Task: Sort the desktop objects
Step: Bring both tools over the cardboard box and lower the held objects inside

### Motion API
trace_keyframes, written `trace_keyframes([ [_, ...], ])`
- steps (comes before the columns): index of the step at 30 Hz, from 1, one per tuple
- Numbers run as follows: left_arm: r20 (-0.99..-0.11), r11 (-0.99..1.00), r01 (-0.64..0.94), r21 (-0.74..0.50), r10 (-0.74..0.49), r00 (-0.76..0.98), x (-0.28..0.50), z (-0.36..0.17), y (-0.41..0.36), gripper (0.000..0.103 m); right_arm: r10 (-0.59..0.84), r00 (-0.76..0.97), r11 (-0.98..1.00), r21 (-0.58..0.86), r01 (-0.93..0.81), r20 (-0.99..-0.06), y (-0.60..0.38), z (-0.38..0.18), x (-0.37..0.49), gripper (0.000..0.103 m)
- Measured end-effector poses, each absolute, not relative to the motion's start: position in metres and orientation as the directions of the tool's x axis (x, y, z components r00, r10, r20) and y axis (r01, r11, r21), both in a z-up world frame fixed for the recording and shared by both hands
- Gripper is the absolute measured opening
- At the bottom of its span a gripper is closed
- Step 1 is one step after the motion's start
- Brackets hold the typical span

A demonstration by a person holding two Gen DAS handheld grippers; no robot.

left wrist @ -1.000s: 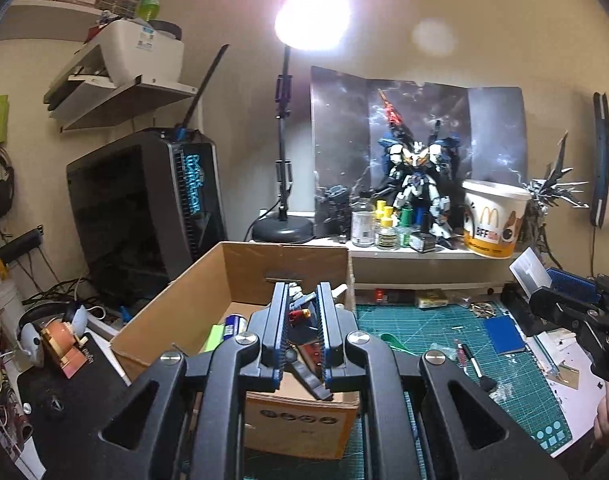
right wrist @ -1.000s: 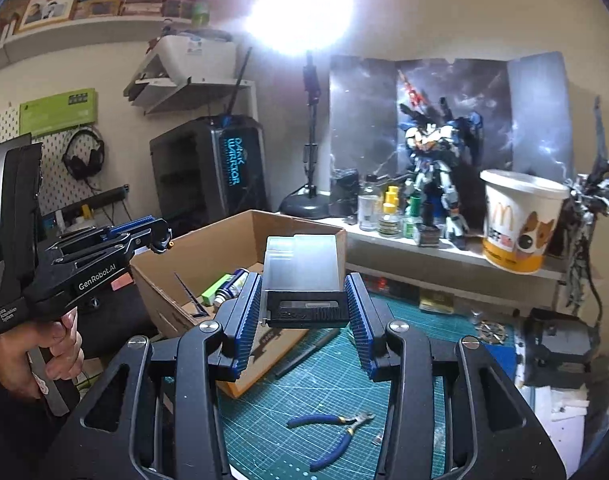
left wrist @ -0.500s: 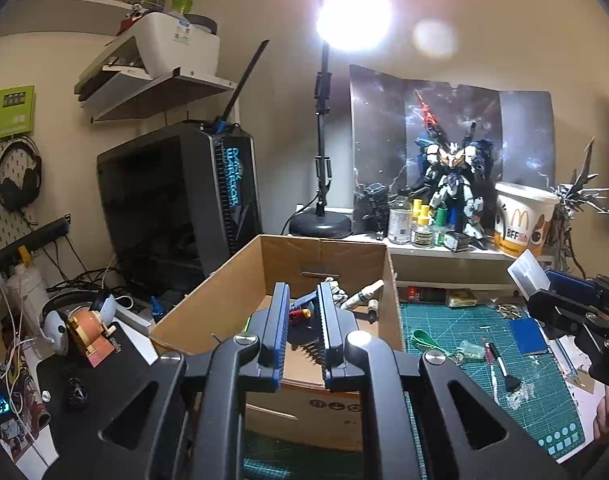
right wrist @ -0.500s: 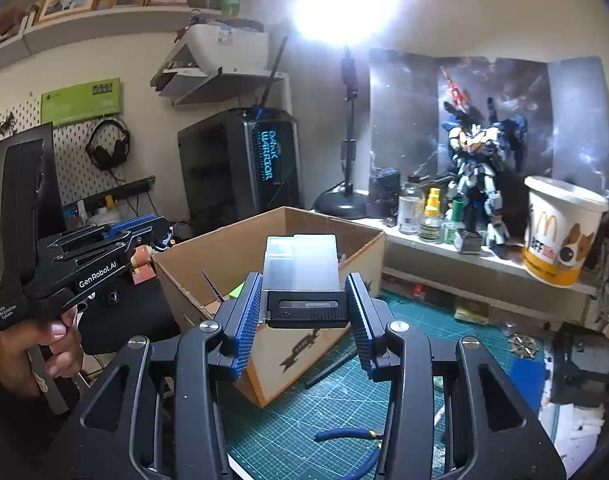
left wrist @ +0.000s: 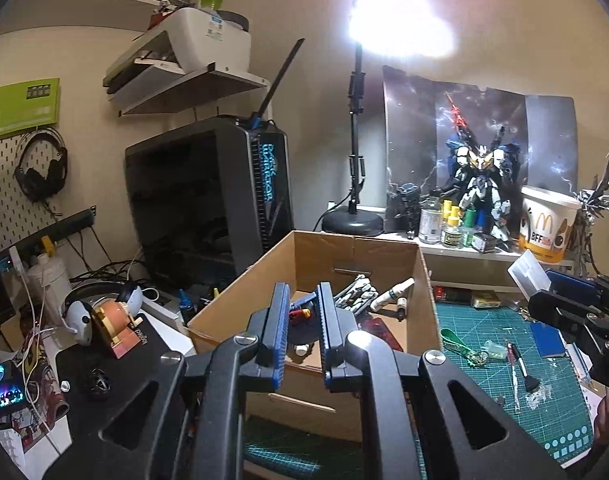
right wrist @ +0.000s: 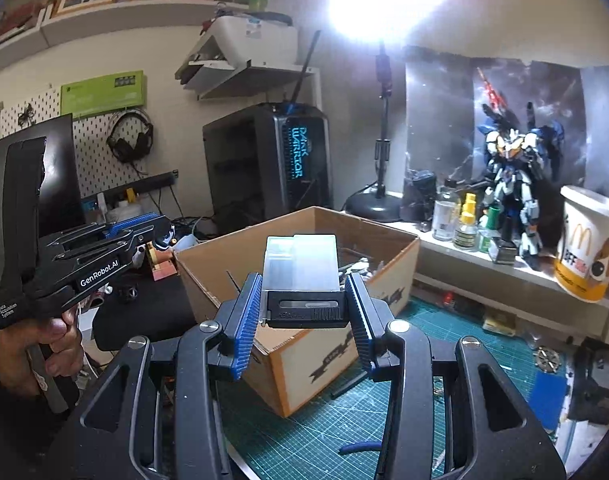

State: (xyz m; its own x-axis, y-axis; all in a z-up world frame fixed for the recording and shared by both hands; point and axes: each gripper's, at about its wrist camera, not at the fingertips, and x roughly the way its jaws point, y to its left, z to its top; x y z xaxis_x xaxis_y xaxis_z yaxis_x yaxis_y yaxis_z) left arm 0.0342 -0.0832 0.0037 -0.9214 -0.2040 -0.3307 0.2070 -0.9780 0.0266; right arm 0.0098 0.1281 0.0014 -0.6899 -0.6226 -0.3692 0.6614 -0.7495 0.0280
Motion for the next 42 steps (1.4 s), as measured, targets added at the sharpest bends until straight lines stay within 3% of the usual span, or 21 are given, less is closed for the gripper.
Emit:
trace_keyframes([
  [24, -0.334, -0.941, 0.337, 0.027, -0.326, -0.884, 0.053, 0.005, -0.118, 0.014, -0.706, -0.602, -0.656, 0.022, 0.754, -0.373, 0.086, -0.002, 0.007, 0.040],
  [42, -0.328, -0.932, 0.362, 0.031, -0.352, -0.877, 0.056, 0.008, -0.125, 0.014, -0.730, -0.573, -0.623, 0.019, 0.782, -0.373, 0.071, -0.002, 0.003, 0.040],
])
